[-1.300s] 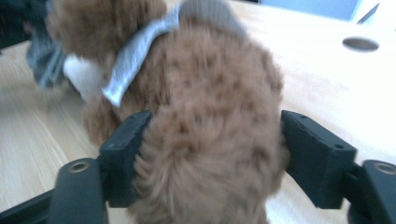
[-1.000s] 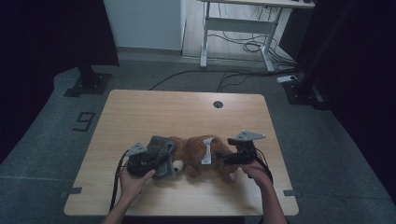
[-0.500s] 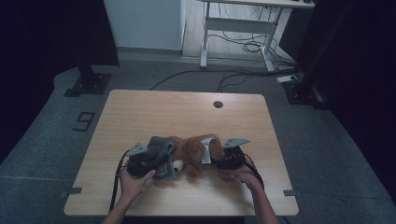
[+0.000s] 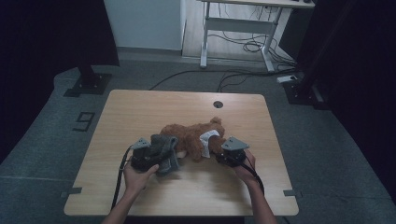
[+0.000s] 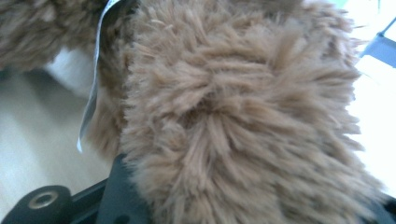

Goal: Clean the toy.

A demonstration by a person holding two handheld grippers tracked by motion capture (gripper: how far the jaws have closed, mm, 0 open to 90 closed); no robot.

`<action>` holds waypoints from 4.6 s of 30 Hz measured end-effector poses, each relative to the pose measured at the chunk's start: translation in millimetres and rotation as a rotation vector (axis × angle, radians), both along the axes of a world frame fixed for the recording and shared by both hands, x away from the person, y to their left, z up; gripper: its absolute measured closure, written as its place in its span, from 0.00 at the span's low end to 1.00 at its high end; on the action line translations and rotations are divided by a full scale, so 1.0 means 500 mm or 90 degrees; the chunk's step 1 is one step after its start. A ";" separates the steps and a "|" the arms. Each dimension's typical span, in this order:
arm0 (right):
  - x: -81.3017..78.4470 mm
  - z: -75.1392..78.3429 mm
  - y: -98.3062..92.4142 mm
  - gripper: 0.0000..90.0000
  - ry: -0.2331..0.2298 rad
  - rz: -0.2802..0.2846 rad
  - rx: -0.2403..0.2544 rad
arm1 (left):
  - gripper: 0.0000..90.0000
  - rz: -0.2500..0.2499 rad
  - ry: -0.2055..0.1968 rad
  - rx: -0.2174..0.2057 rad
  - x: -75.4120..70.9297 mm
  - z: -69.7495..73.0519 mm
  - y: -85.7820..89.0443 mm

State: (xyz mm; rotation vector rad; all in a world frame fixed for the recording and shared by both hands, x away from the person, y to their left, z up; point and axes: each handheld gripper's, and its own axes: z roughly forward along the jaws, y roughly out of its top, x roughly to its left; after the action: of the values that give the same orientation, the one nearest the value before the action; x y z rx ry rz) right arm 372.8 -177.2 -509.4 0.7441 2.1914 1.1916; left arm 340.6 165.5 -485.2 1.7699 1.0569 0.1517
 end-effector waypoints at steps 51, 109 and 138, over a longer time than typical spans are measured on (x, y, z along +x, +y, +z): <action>-0.074 -0.059 -0.086 0.61 0.124 0.059 0.063 | 0.84 0.043 0.040 0.041 0.053 -0.012 0.055; -0.078 -0.070 -0.091 0.60 0.134 0.040 0.088 | 0.84 -0.033 -0.014 0.064 0.047 0.059 -0.088; -0.078 -0.076 -0.106 0.61 0.139 0.031 0.093 | 0.85 0.033 0.008 0.053 0.054 0.061 0.026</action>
State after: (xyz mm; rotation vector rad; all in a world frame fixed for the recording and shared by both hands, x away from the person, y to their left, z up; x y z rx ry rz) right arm 333.9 -230.2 -547.3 0.9233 2.3285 1.3625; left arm 367.6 178.4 -454.8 1.8202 1.1198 0.2194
